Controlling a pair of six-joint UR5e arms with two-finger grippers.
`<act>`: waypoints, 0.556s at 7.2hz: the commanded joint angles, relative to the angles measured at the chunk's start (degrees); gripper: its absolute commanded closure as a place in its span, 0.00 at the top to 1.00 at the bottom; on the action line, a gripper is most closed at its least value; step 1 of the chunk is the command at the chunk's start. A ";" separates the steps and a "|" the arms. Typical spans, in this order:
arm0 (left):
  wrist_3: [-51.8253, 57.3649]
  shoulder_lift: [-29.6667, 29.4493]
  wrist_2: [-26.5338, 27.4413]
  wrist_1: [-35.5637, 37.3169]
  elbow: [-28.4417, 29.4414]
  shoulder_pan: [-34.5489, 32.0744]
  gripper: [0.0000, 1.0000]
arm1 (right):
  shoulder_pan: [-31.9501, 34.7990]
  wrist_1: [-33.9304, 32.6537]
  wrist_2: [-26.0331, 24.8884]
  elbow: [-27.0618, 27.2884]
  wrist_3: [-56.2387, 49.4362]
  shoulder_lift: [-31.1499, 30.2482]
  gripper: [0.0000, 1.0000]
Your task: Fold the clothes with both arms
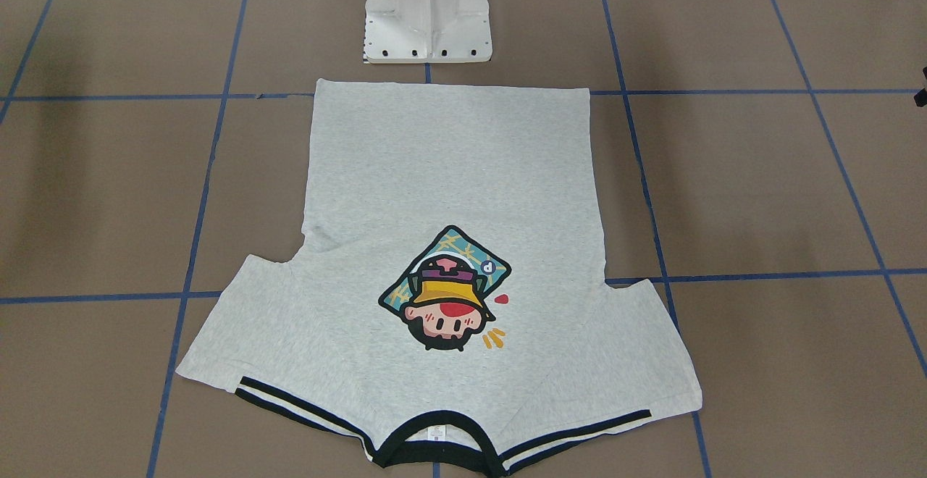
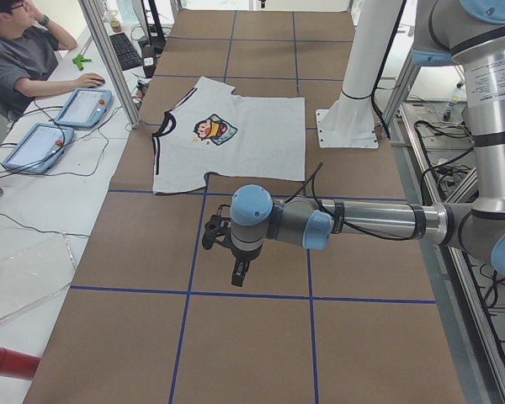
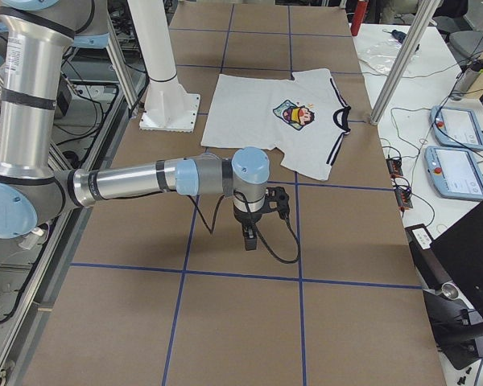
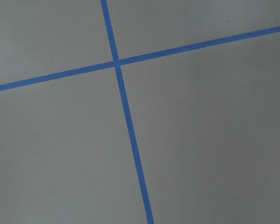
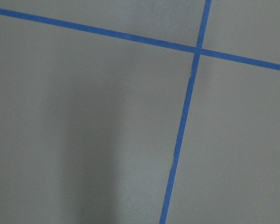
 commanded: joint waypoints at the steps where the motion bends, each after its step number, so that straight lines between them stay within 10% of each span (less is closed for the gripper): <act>1: 0.04 0.00 0.09 -1.18 -0.30 0.08 1.00 | 0.00 0.00 0.00 0.09 0.00 -0.08 1.00; 4: 0.04 0.00 0.18 -3.21 -0.65 0.00 1.00 | 0.09 0.00 0.09 4.02 0.00 -0.09 1.00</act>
